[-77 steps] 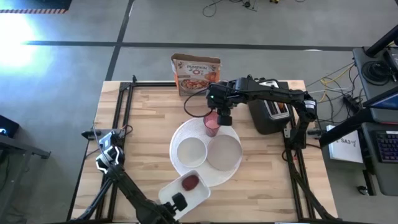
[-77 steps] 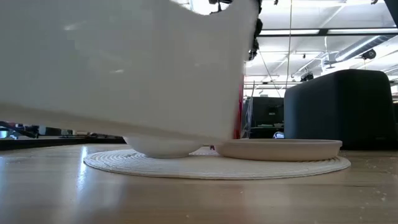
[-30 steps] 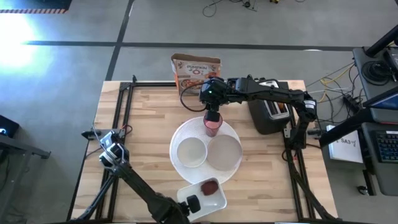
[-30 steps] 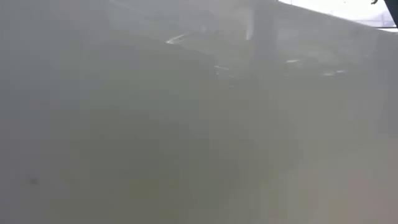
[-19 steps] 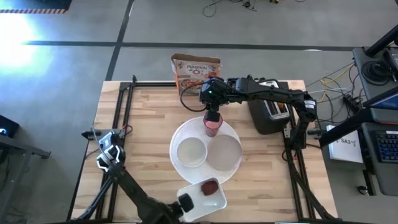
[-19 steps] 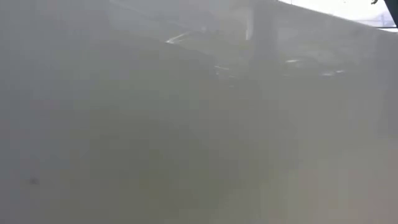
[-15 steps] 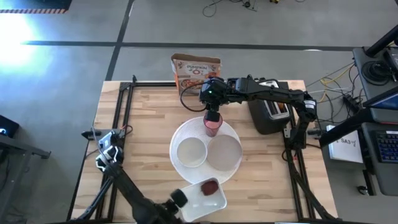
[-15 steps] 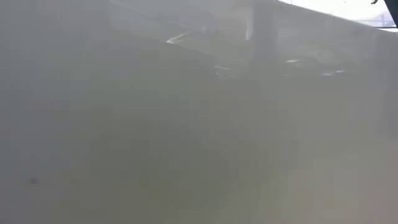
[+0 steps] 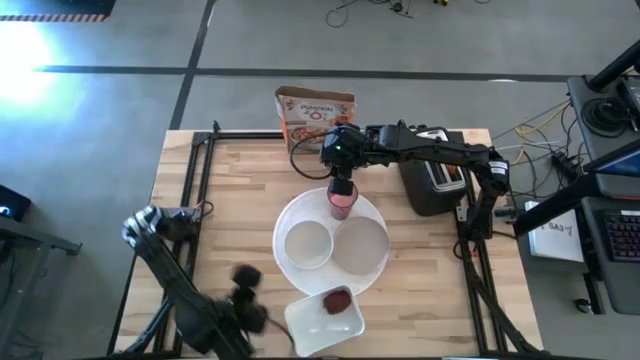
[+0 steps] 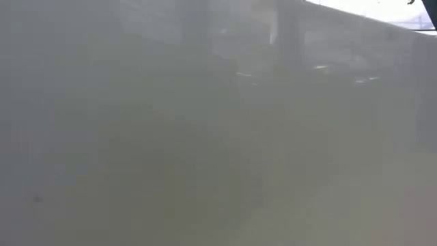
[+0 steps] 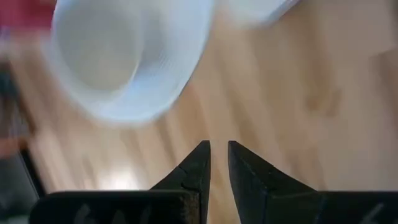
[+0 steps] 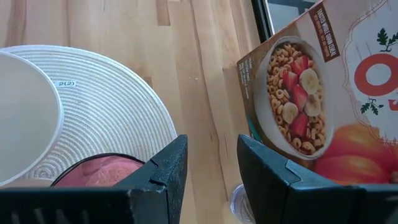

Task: Arrange a breakfast setting
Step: Move the white bin to the bottom right of the table

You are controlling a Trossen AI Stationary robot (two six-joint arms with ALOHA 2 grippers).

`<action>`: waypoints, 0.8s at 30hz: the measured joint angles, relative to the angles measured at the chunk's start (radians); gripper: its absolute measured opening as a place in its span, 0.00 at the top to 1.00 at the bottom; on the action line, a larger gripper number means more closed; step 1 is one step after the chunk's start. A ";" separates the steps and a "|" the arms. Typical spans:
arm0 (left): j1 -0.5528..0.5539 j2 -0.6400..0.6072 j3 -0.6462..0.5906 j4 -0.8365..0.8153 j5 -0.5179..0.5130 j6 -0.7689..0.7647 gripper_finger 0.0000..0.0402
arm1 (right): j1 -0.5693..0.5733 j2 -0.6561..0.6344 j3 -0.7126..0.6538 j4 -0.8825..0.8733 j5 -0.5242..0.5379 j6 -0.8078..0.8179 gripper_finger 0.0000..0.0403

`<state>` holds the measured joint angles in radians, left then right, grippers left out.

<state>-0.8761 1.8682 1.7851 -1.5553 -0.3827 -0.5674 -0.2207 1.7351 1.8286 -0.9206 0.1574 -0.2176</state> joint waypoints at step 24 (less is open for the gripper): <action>0.023 -0.496 -0.801 0.392 -0.556 -0.470 0.90 | 0.000 0.000 0.000 0.048 -0.003 0.451 0.68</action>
<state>-0.8535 1.3720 0.9844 -1.1629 -0.9392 -1.0379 -0.2207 1.7351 1.8286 -0.8721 0.1543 0.2335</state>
